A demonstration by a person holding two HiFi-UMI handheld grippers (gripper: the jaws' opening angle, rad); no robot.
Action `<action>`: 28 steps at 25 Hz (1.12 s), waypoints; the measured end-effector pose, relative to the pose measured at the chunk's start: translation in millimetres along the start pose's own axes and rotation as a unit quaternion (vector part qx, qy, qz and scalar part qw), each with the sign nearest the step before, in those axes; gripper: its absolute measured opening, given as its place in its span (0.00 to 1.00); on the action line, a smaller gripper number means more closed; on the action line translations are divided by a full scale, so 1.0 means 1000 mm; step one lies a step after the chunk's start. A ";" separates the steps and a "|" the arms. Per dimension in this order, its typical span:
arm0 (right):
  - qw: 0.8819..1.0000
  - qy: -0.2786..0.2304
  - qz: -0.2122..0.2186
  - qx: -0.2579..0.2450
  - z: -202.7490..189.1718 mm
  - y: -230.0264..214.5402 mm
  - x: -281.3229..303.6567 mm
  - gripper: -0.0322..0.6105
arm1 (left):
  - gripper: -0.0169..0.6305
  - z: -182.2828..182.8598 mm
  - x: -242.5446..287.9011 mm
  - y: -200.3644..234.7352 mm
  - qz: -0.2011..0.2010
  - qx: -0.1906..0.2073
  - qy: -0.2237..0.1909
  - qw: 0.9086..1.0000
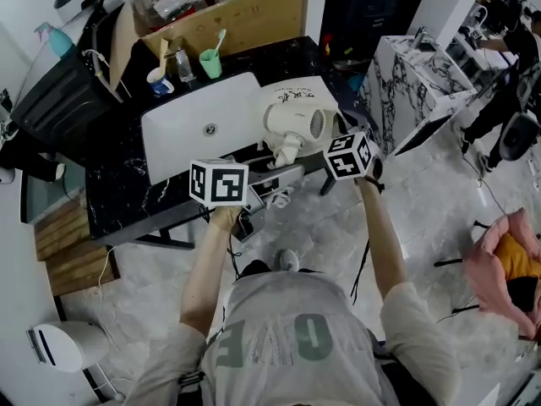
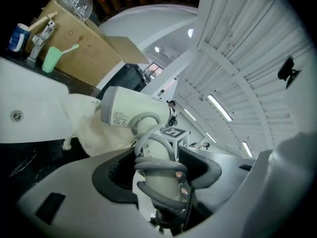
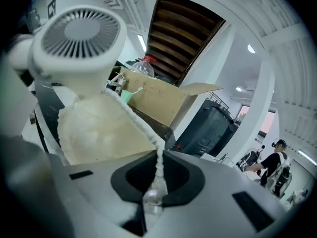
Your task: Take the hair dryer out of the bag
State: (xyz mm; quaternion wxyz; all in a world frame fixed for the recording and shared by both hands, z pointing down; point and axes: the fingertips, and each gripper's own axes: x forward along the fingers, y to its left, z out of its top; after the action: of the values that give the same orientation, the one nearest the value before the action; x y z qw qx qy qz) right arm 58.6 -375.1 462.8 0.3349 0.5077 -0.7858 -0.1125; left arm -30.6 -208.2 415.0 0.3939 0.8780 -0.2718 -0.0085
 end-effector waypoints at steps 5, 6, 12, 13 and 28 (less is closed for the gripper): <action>1.000 0.010 0.000 0.005 -0.008 0.005 0.000 0.12 | 0.46 0.032 -0.031 -0.013 0.022 0.041 -0.054 0.997; 1.000 0.011 0.000 0.006 -0.010 0.006 -0.001 0.12 | 0.46 0.039 -0.037 -0.013 0.034 0.053 -0.065 0.996; 1.000 0.011 -0.001 0.017 -0.015 0.011 -0.005 0.12 | 0.46 0.079 -0.075 -0.018 0.085 0.110 -0.150 0.979; 1.000 0.010 -0.001 0.019 -0.015 0.012 -0.005 0.12 | 0.46 0.086 -0.080 -0.020 0.090 0.122 -0.166 0.974; 0.998 -0.031 -0.009 0.050 -0.015 0.017 -0.019 0.12 | 0.46 0.128 -0.145 -0.044 0.294 0.337 -0.344 0.825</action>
State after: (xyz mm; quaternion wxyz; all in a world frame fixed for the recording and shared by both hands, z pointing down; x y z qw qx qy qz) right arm 60.4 -348.6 475.1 0.2840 0.5271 -0.7957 -0.0918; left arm -162.5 -202.4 267.4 -0.0618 0.7746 -0.6212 -0.1017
